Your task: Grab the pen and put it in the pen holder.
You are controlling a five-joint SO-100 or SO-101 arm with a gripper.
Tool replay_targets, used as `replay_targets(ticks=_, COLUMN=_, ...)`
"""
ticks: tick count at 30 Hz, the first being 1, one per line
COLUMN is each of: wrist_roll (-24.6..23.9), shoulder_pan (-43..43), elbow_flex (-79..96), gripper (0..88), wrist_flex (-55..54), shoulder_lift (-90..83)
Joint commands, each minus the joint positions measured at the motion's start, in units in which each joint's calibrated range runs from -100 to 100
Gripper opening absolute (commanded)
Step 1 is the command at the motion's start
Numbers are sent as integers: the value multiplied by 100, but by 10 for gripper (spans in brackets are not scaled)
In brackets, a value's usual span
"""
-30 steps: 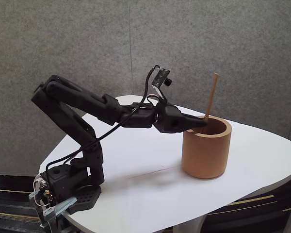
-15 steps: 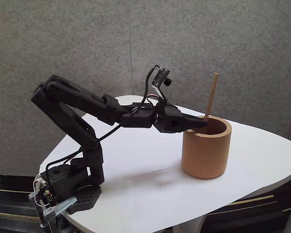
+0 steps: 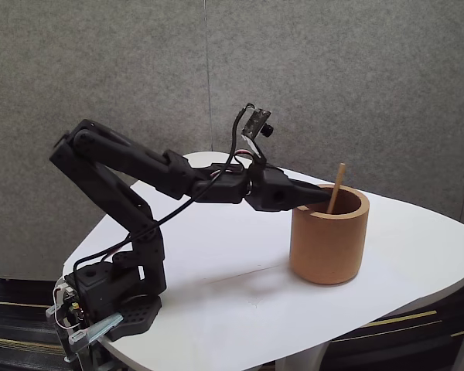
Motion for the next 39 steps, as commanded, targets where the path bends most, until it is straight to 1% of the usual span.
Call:
replay_targets(ticks=1, wrist_roll=32, shoulder_pan=-19, elbow_flex=-81, gripper=150, wrist_flex=-85, shoulder_lift=-13)
replay_targets(ticks=7, wrist_roll=32, shoulder_pan=-19, elbow_flex=-126, gripper=150, wrist_flex=-110, shoulder_lift=-38)
replay_targets(ticks=14, wrist_roll=-5, shoulder_pan=-92, elbow_flex=-1155, gripper=150, wrist_flex=153, shoulder_lift=-22)
replay_targets(ticks=20, wrist_roll=-11, shoulder_pan=-92, elbow_flex=-2220, gripper=150, wrist_flex=1297, shoulder_lift=-62)
replay_targets(ticks=22, wrist_roll=-16, shoulder_pan=-99, elbow_flex=-2699, gripper=146, wrist_flex=1831, shoulder_lift=-70)
replay_targets(ticks=25, wrist_roll=-37, shoulder_pan=-231, elbow_flex=-3791, gripper=146, wrist_flex=3034, shoulder_lift=-38)
replay_targets(ticks=26, wrist_roll=-147, shoulder_pan=-282, elbow_flex=-4188, gripper=146, wrist_flex=3449, shoulder_lift=-38)
replay_targets(ticks=30, wrist_roll=-979, shoulder_pan=-531, elbow_flex=-5894, gripper=145, wrist_flex=5288, shoulder_lift=-70)
replay_targets(ticks=32, wrist_roll=-1300, shoulder_pan=-714, elbow_flex=-6516, gripper=145, wrist_flex=6237, shoulder_lift=-78)
replay_targets(ticks=36, wrist_roll=-1790, shoulder_pan=-1241, elbow_flex=-6760, gripper=145, wrist_flex=7797, shoulder_lift=-87)
replay_targets(ticks=39, wrist_roll=-2427, shoulder_pan=-1592, elbow_flex=-6841, gripper=144, wrist_flex=8712, shoulder_lift=-111)
